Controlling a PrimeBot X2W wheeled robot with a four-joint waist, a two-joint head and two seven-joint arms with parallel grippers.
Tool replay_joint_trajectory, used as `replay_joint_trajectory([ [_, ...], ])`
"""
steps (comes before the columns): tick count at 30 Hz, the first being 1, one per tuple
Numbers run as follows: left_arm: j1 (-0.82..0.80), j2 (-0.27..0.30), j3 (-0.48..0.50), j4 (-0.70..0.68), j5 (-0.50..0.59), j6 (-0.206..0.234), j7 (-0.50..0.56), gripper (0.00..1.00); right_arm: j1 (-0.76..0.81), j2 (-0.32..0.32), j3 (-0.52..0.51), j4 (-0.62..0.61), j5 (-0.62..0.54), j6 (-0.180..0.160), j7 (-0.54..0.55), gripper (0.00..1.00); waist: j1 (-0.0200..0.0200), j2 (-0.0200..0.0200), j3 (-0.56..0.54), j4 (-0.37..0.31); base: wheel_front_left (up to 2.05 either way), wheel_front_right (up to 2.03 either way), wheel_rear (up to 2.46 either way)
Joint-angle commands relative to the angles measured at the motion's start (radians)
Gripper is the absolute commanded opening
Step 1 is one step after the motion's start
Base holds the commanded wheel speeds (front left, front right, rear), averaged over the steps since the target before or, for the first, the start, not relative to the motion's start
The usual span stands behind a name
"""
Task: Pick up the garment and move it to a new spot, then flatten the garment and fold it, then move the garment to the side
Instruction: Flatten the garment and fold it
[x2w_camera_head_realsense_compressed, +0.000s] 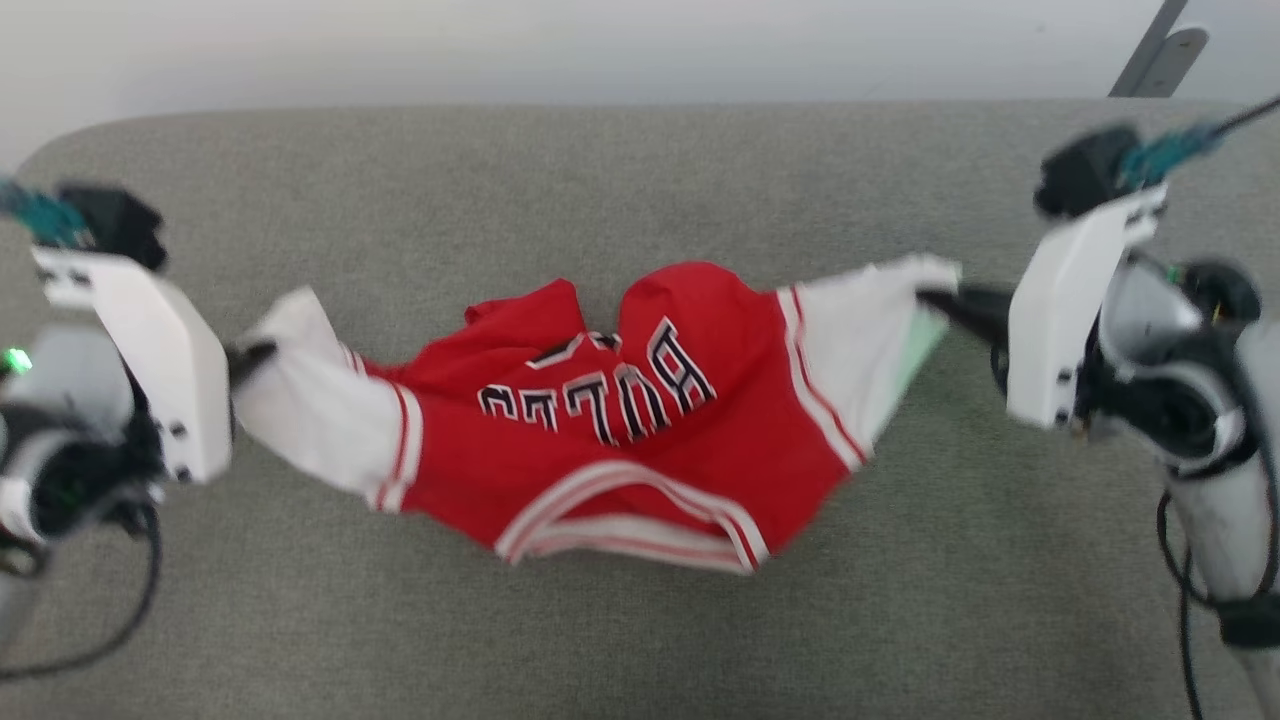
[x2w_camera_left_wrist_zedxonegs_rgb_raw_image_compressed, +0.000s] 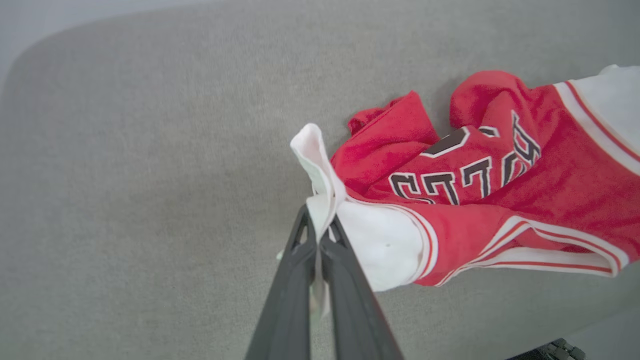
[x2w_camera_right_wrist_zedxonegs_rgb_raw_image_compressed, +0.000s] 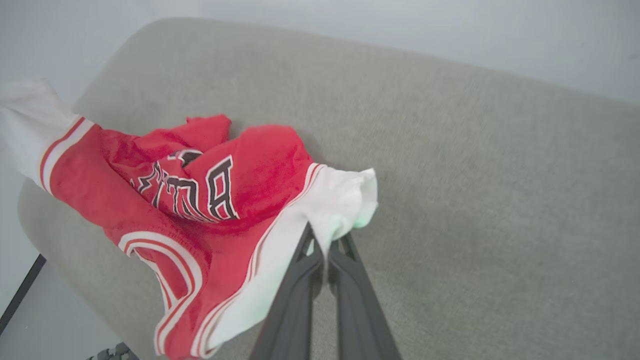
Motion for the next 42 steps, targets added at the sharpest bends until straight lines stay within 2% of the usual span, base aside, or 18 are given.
replay_joint_trajectory([
  [1,-0.052,0.017,0.010,-0.017,0.025,0.008,0.020,0.00,-0.039,0.010,-0.012,-0.026,0.007,0.004,-0.007,0.00,0.0000,0.0000,-0.019,-0.011,0.00,0.00,0.00],
  [7,-0.224,0.030,0.032,-0.008,0.058,0.010,0.068,0.00,-0.150,0.047,-0.060,-0.044,0.016,0.004,-0.078,0.00,0.0000,0.0000,-0.072,-0.027,0.00,0.00,0.00],
  [14,-0.381,0.003,0.040,0.063,0.090,-0.004,0.074,0.00,-0.246,0.083,-0.112,-0.004,-0.025,0.004,-0.195,0.00,0.0000,0.0000,-0.131,-0.037,0.00,0.00,0.00],
  [24,-0.575,-0.059,0.019,0.179,0.150,-0.064,0.027,0.00,-0.378,0.124,-0.157,0.094,-0.106,0.004,-0.293,0.00,0.0000,0.0000,-0.170,-0.044,0.00,0.00,0.00],
  [28,-0.629,-0.093,0.008,0.232,0.175,-0.102,-0.021,0.00,-0.434,0.136,-0.152,0.146,-0.155,0.005,-0.342,0.00,0.0000,0.0000,-0.132,-0.043,0.00,0.00,0.00],
  [34,-0.711,-0.148,0.003,0.342,0.211,-0.151,-0.127,0.00,-0.565,0.162,-0.132,0.261,-0.236,0.004,-0.462,0.00,0.0000,0.0000,-0.007,-0.041,0.00,0.00,0.00],
  [37,-0.779,-0.176,0.004,0.397,0.238,-0.181,-0.202,0.00,-0.651,0.172,-0.120,0.324,-0.297,0.004,-0.555,0.00,0.0000,0.0000,0.068,-0.038,0.00,0.00,0.00],
  [42,-0.916,-0.218,0.002,0.493,0.320,-0.223,-0.390,0.00,-0.789,0.190,-0.111,0.444,-0.406,0.002,-0.760,0.00,0.0000,0.0000,0.174,-0.032,0.00,0.00,0.00],
])
